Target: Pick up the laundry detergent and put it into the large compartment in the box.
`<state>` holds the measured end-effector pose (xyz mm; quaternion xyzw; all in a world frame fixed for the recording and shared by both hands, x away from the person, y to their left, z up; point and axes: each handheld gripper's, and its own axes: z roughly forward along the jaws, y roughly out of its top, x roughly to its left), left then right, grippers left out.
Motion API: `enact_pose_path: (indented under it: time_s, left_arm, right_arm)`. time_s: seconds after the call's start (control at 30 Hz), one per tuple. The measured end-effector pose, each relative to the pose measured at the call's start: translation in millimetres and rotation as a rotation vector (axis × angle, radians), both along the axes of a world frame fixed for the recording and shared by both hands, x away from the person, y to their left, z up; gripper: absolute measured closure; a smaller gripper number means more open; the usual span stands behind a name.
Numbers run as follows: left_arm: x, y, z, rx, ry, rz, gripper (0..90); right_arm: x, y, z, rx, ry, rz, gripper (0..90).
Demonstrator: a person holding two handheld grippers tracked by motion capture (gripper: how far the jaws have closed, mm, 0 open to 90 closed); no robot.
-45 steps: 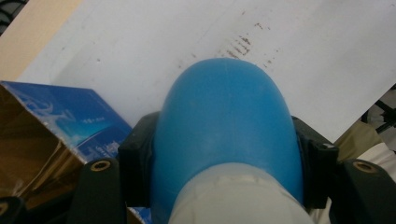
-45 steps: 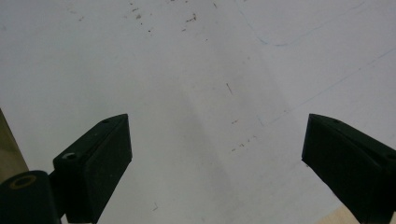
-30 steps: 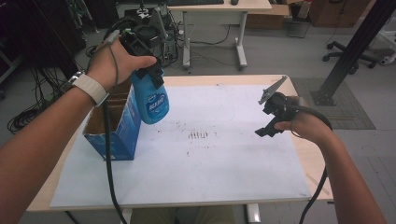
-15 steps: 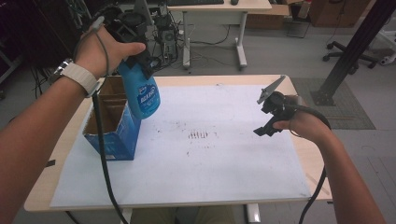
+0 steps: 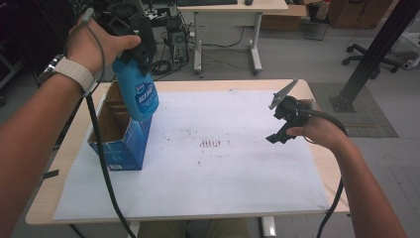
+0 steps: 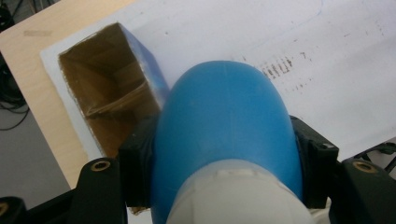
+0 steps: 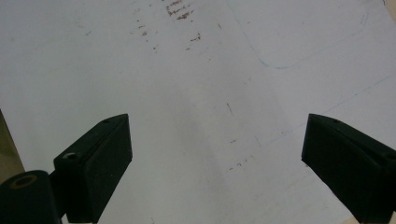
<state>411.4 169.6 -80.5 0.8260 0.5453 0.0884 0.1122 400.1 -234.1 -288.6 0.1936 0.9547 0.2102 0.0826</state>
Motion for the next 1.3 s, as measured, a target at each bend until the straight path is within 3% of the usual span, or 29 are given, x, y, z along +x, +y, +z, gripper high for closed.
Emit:
enact_pose_path:
  time_s: [0.73,0.9,1.3]
  left_arm:
    - [0.1,40.2,8.7,0.014,-0.001,0.166,37.2]
    - [0.5,52.6,4.0,0.032,-0.014,0.219,37.2]
    - [2.5,71.2,-10.9,0.041,-0.006,0.272,37.2]
  right_arm:
    - [1.7,1.1,0.8,0.008,-0.010,0.005,8.6]
    - [1.4,1.2,1.8,0.006,-0.012,0.008,8.6]
    - [1.5,0.7,1.8,0.004,-0.013,0.004,8.6]
